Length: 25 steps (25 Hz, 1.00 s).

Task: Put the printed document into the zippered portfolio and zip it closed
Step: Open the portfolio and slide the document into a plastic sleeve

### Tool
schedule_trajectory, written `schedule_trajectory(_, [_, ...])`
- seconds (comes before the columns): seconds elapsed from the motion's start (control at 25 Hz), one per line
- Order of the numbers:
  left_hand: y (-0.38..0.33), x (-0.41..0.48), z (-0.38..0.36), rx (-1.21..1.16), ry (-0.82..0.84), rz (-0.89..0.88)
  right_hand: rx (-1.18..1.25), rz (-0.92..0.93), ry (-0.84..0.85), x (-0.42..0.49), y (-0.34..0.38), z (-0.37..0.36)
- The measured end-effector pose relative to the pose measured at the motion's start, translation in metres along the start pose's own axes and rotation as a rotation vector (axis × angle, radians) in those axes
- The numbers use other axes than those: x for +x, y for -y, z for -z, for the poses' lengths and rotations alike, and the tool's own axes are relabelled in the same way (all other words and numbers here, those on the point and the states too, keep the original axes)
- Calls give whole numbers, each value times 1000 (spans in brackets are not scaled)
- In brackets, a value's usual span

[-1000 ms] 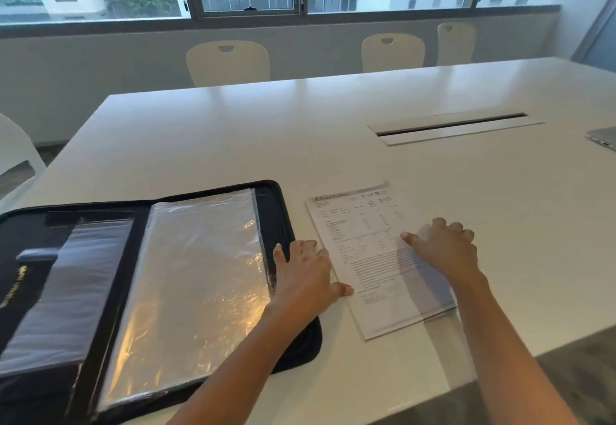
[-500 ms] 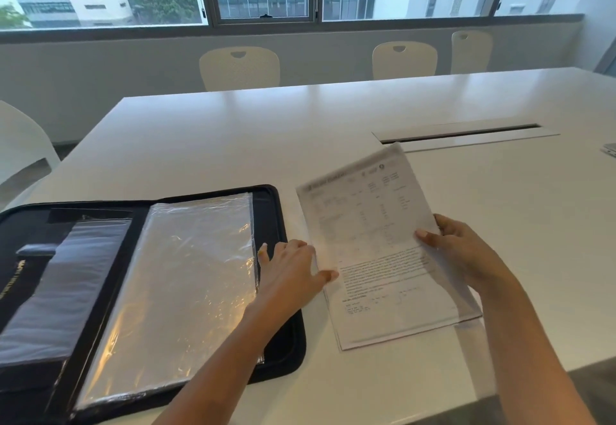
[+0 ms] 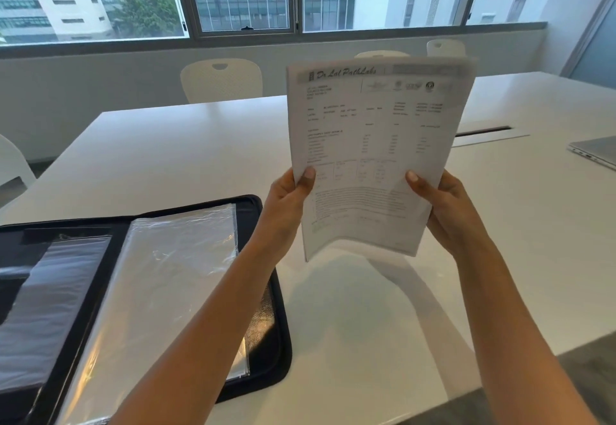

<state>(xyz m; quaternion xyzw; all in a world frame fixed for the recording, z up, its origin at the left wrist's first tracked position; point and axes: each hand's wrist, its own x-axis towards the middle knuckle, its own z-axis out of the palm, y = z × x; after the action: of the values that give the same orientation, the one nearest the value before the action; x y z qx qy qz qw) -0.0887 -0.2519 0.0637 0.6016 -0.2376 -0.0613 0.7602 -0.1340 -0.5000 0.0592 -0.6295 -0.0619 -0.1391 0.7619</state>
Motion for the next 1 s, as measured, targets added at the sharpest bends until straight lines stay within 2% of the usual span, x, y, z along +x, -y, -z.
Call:
schedule_trajectory(0.16, [-4, 6, 5, 51, -1, -84, -37, 54, 4, 12, 5, -1])
schedule_trajectory(0.36, [16, 0, 12, 77, 36, 34, -15, -48, 70, 5, -20, 9])
schedule_trajectory(0.56, [21, 4, 8, 41, -10, 107, -46, -173, 128, -3, -40, 18])
schedule_trajectory(0.76, [13, 8, 10, -100, -62, 142, -8, -232, 183, -11, -42, 38])
schedule_trajectory(0.84, [9, 12, 10, -202, -108, 153, 88, -222, 157, -13, -41, 41])
schedule_trajectory(1.0, [10, 14, 4, -463, -216, 219, 488, -142, -23, -18, -44, 17])
